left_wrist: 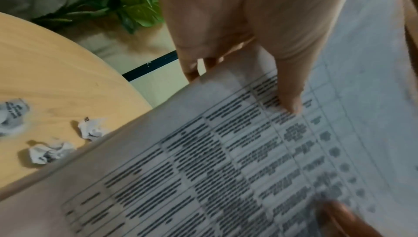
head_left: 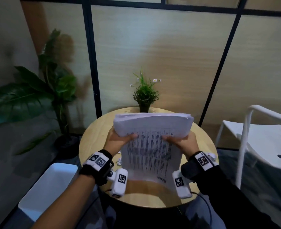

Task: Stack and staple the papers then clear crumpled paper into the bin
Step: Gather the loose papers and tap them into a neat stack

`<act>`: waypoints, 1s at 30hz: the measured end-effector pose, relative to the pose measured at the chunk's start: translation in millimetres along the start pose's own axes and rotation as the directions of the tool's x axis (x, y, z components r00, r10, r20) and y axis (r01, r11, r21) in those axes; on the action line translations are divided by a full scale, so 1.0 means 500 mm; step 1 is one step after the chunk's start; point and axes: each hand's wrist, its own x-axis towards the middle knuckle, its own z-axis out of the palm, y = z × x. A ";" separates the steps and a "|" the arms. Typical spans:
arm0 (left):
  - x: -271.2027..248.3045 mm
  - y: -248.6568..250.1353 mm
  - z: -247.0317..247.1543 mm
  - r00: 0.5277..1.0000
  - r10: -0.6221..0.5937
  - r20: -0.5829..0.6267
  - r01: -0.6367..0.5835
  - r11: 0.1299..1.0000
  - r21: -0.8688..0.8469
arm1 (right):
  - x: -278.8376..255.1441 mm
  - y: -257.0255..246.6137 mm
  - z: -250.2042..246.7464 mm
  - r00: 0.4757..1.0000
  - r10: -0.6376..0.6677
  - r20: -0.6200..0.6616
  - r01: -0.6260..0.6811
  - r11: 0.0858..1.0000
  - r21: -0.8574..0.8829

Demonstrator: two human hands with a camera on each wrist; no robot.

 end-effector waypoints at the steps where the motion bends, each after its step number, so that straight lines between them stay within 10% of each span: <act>1: -0.001 -0.008 0.005 1.000 0.001 0.012 -0.001 1.000 0.002 | -0.001 0.016 0.003 1.000 0.010 -0.020 -0.011 1.000 -0.018; 9: 0.008 0.056 0.047 0.972 0.195 -0.128 -0.201 0.979 -0.038 | 0.012 -0.024 0.010 0.986 -0.110 -0.127 0.121 0.989 0.087; 23: 0.002 0.057 0.022 0.969 0.248 0.007 -0.245 0.959 -0.145 | 0.011 -0.031 0.002 0.976 -0.202 -0.077 0.208 0.974 0.089; 30: -0.006 -0.013 0.028 0.986 0.168 0.023 -0.170 0.974 0.148 | 0.005 0.053 0.013 0.995 -0.069 -0.065 0.062 0.993 -0.101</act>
